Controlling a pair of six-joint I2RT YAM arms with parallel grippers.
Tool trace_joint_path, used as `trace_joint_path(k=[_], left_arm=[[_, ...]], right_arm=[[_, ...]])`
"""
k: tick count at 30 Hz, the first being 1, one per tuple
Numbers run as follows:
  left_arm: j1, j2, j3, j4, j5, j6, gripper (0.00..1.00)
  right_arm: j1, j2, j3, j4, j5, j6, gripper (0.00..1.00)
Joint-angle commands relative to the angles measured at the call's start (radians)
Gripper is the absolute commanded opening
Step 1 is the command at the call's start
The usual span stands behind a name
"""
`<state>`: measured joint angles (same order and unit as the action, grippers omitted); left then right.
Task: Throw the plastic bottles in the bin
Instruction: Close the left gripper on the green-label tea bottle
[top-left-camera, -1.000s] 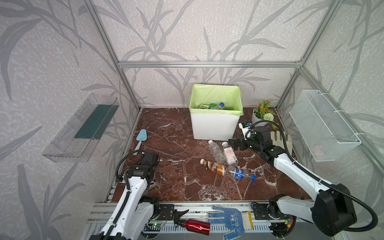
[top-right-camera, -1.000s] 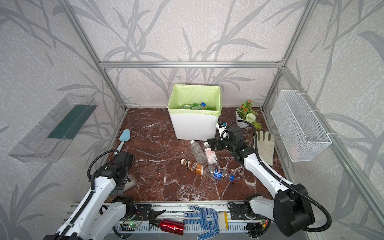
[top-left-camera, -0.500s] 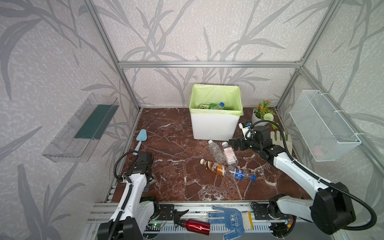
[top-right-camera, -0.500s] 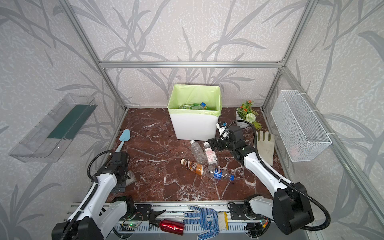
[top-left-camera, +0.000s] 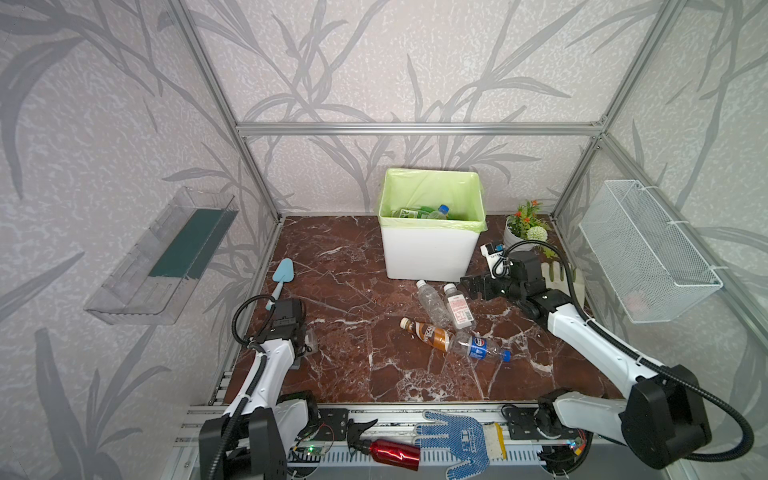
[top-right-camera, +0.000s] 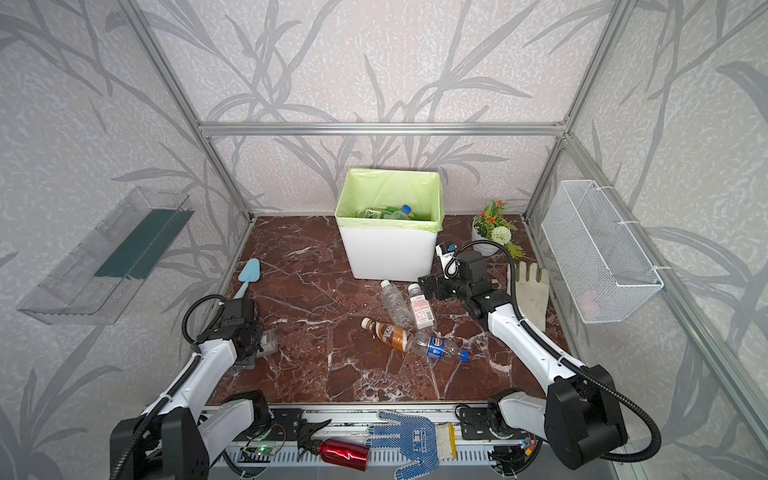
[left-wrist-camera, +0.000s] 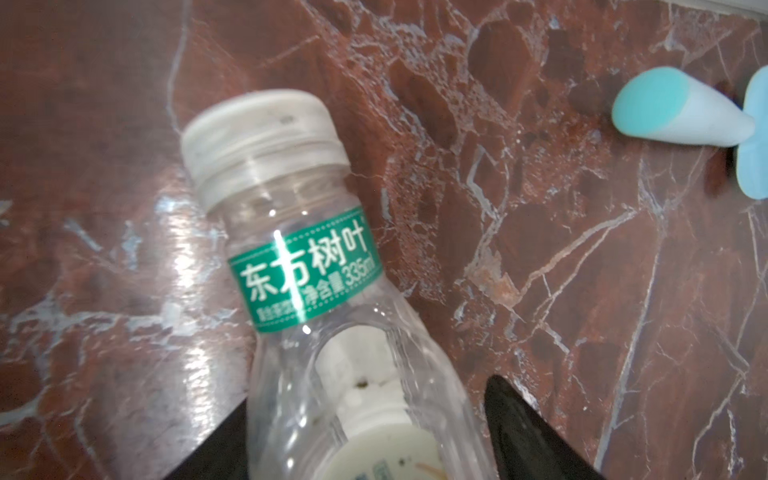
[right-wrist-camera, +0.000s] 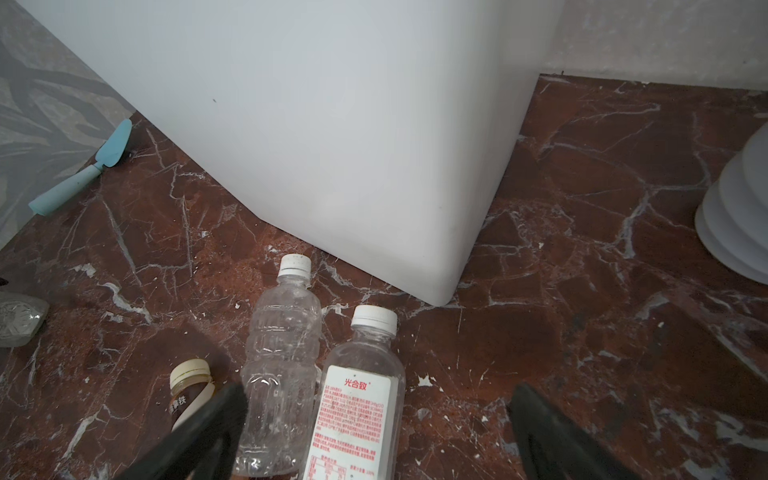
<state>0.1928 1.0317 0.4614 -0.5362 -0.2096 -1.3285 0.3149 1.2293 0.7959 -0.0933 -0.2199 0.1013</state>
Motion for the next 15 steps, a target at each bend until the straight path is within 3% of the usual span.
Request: trace_joint_path(k=[1,8,15], left_arm=[[0.007,0.021,0.002,0.092,0.056,0.092,0.67],[-0.008,0.093,0.041,0.147,0.155,0.184,0.53],[-0.072,0.040,0.091,0.181,0.142,0.222,0.43]], right_arm=[[-0.013,-0.025,0.018,-0.013,0.013,0.008,0.99],[-0.032,-0.045,0.002,-0.015,0.016,0.015,0.99],[-0.044,-0.068,-0.012,-0.020,0.011,0.028,0.99]])
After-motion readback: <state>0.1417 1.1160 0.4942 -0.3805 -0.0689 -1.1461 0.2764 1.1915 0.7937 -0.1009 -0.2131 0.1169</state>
